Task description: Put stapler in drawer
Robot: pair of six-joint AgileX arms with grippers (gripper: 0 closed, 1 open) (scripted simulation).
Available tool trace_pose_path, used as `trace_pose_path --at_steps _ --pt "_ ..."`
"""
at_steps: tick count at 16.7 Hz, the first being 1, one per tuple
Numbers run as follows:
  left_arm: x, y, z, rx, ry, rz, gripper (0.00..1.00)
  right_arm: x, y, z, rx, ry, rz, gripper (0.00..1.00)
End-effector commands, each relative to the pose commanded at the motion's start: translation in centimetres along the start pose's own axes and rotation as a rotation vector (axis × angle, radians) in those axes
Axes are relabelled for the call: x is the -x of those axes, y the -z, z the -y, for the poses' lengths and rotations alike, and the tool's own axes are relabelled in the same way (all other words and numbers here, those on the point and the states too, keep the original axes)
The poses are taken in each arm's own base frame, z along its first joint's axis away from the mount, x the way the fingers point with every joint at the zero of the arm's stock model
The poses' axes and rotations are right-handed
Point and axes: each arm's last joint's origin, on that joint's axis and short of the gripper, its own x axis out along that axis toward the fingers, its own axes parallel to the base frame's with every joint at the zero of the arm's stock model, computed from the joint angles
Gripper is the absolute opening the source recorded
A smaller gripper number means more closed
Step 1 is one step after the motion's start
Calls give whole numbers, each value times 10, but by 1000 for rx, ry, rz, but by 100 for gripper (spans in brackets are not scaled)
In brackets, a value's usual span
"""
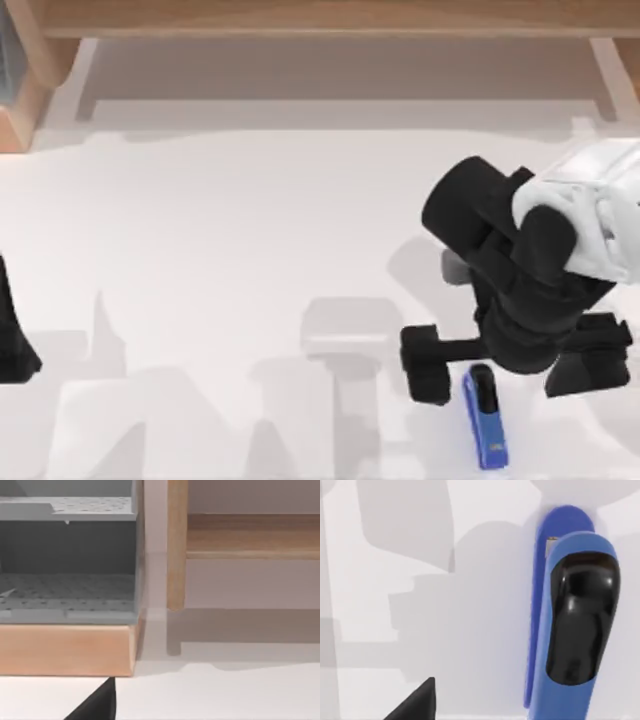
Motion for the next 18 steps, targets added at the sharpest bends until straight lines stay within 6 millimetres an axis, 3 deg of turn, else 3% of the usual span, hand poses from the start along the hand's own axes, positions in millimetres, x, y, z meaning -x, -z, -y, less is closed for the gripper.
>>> trace_pose_path --at_steps 5,12,16,18 --pt "0 0 0 0 0 0 100 -1 0 1 -2 0 0 100" --pt "0 0 0 0 0 0 100 -48 0 0 0 -1 2 100" --pt "0 0 0 0 0 0 100 -50 0 0 0 0 0 100" --pt "0 0 0 0 0 0 100 -50 0 0 0 0 0 85"
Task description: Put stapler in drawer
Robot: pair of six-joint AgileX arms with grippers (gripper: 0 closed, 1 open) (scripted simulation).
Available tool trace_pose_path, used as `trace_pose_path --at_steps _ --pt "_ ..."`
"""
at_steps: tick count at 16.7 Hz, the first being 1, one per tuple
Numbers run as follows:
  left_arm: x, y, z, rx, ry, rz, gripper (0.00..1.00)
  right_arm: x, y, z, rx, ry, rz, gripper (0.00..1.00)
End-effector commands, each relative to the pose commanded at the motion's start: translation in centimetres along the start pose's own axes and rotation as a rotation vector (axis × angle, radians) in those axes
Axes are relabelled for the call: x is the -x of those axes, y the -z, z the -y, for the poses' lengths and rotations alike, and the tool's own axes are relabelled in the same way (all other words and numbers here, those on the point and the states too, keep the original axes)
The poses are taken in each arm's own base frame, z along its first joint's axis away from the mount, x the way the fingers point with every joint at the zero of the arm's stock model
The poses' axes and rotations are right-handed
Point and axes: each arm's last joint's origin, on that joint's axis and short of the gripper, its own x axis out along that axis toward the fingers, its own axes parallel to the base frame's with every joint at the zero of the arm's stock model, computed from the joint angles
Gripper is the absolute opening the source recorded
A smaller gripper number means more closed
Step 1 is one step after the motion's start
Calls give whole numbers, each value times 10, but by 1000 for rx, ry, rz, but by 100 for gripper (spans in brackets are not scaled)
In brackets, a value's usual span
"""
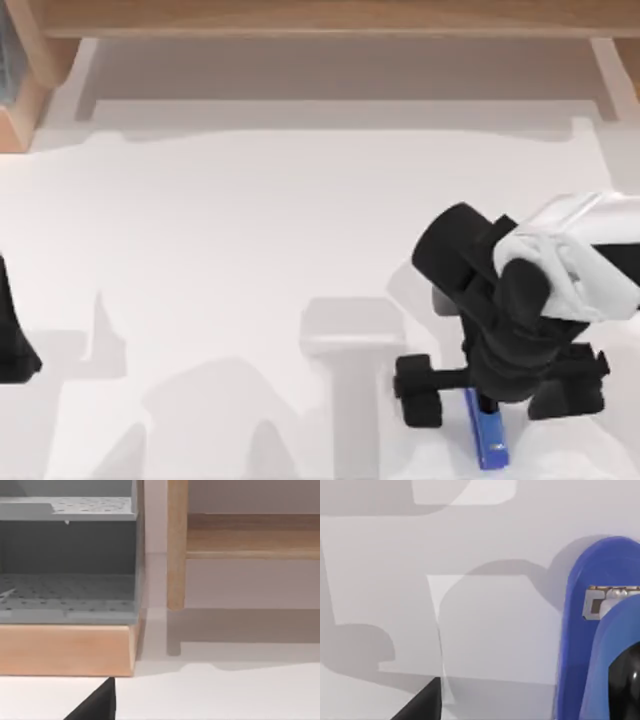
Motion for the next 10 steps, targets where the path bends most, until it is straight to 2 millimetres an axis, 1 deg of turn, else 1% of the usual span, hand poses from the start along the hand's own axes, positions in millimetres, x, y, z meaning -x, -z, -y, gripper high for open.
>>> trace_pose_path --at_steps 10 --pt "0 0 0 0 0 0 100 0 0 0 0 0 0 10"
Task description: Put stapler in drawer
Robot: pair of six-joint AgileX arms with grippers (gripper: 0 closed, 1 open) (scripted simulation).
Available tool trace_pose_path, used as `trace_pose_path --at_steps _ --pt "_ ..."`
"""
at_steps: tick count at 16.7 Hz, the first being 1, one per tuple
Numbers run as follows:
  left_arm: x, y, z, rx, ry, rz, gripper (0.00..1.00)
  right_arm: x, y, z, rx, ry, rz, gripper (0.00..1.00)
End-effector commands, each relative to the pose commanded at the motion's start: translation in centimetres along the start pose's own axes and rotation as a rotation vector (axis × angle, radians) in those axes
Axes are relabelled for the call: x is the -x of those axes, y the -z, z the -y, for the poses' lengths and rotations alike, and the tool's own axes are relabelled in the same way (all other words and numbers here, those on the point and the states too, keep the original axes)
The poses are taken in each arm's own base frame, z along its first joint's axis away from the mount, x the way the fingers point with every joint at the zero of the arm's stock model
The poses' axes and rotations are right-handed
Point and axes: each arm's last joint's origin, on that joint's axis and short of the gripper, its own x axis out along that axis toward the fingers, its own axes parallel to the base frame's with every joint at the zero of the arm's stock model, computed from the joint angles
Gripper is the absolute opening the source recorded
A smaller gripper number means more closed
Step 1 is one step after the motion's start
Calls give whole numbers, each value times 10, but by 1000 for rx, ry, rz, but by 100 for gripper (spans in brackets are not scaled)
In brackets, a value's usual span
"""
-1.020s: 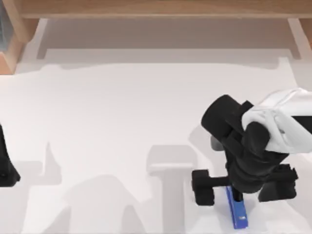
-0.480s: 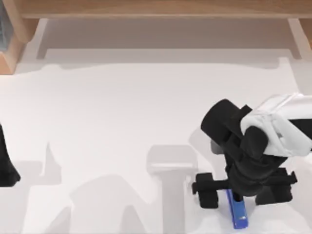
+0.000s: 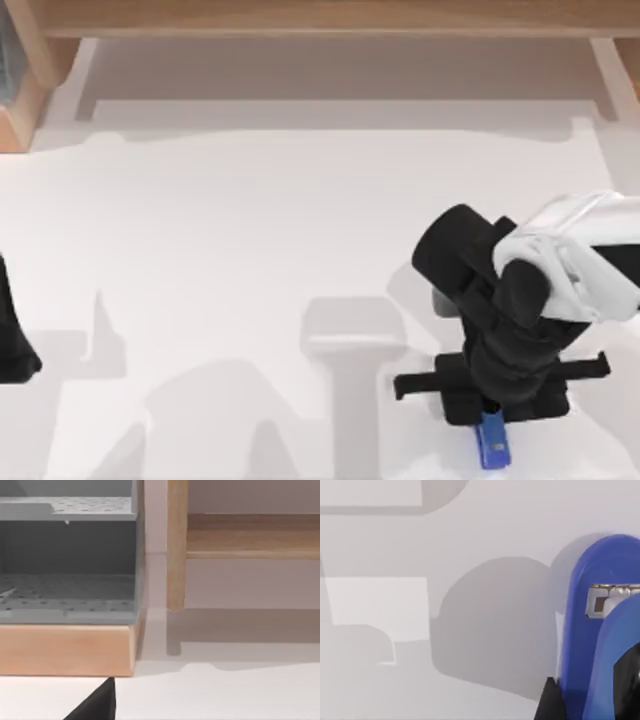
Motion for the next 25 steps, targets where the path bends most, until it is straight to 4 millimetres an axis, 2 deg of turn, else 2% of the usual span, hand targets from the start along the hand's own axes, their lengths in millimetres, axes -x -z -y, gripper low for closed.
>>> trace_pose_path --at_steps 1,2,10,17,22,25 --pt "0 0 0 0 0 0 100 0 0 0 0 0 0 2" --pt "0 0 0 0 0 0 100 0 0 0 0 0 0 0" --pt "0 0 0 0 0 0 100 1 0 1 1 3 3 0" --pt "0 0 0 0 0 0 100 30 0 1 0 5 1 0" --pt "0 0 0 0 0 0 100 29 0 1 0 5 -1 0" --pt "0 0 0 0 0 0 100 43 -21 10 -73 -6 63 0"
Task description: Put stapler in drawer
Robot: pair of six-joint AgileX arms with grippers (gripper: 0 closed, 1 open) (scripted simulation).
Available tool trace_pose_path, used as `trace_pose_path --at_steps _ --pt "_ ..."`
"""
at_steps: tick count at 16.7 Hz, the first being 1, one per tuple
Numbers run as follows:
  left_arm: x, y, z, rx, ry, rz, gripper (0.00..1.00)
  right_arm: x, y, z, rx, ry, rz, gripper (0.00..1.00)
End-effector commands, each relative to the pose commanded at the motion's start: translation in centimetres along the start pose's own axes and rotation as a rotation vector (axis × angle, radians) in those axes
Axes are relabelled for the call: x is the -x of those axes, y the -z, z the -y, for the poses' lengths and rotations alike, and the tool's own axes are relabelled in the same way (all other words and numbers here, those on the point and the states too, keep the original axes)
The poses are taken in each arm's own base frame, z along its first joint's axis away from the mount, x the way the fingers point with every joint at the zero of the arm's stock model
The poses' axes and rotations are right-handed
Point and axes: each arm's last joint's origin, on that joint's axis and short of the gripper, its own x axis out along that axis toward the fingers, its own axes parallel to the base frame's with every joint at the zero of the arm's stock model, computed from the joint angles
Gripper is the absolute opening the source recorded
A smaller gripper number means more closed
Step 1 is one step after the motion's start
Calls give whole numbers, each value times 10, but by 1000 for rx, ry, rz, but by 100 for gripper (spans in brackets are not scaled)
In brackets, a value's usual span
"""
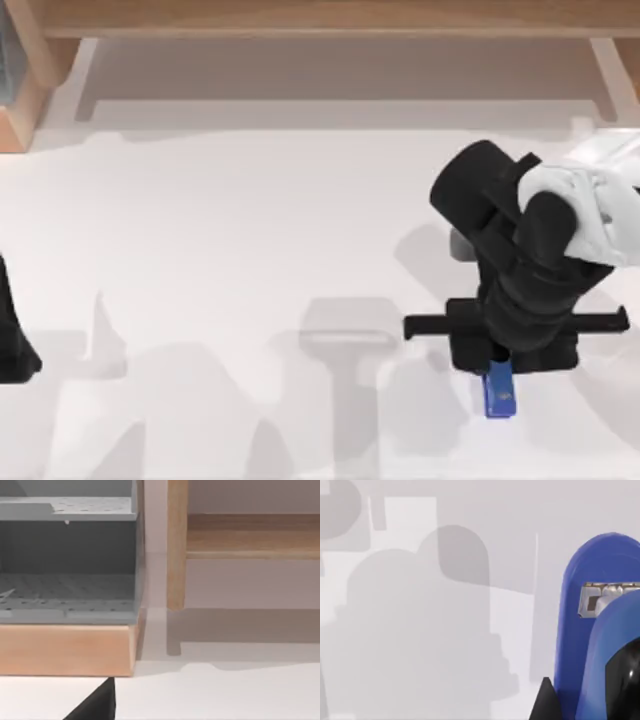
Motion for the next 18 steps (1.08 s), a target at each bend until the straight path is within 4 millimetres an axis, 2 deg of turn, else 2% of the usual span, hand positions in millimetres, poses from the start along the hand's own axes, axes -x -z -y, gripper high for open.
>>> trace_pose_path --at_steps 3,5,8,11,13,15,18 --pt "0 0 0 0 0 0 100 29 -50 28 -143 -5 129 0" --pt "0 0 0 0 0 0 100 53 -90 61 -241 17 221 0" --pt "0 0 0 0 0 0 100 89 -141 130 -350 92 328 0" --pt "0 0 0 0 0 0 100 107 -178 209 -394 190 346 0" --pt "0 0 0 0 0 0 100 102 -195 259 -376 231 304 0" --pt "0 0 0 0 0 0 100 84 -208 302 -326 238 235 0" --pt "0 0 0 0 0 0 100 44 -220 344 -202 180 112 0"
